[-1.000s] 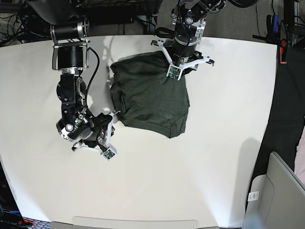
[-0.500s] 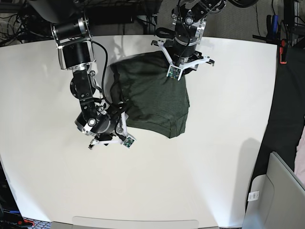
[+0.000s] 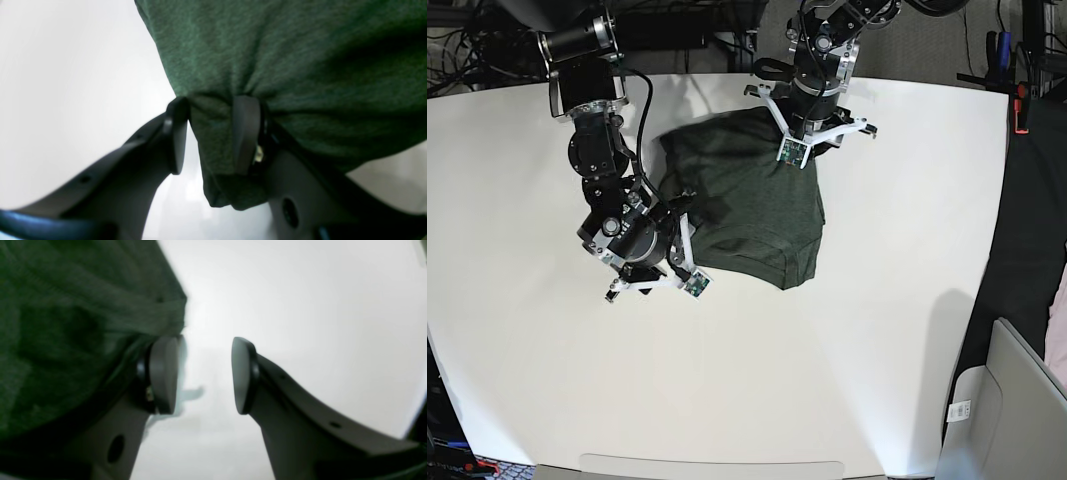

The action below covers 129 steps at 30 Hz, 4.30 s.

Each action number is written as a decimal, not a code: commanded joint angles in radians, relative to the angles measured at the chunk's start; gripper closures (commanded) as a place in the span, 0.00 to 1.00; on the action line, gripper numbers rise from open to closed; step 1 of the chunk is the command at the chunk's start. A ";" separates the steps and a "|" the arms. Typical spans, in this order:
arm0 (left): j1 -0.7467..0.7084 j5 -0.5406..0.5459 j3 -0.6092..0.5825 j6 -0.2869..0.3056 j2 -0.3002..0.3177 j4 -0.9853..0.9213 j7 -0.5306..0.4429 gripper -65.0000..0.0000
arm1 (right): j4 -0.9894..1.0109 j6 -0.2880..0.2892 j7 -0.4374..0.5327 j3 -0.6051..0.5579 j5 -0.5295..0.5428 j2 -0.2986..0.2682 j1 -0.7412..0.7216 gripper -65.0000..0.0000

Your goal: Fold the T-shirt properly

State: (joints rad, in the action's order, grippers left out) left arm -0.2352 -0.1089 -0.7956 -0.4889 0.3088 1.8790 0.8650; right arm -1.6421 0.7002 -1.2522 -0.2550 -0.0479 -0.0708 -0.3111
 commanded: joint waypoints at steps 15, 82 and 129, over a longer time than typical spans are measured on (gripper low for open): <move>0.001 0.002 0.002 -0.003 0.000 0.008 0.018 0.69 | 0.243 -0.002 0.137 0.007 0.007 0.026 -0.040 0.68; -0.022 -0.002 0.006 -0.006 0.007 0.060 0.018 0.69 | -0.178 -0.002 0.119 0.202 0.299 0.062 0.088 0.36; -0.029 0.004 0.387 -0.209 -0.003 0.133 0.020 0.69 | 0.211 -0.002 0.009 -0.168 0.265 0.050 0.043 0.90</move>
State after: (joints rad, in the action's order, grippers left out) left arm -0.2714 -0.0868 -0.4122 -0.6918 0.3019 1.9961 0.9077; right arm -1.4387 0.7082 -1.1679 -0.4271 0.3119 -0.0025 -0.2604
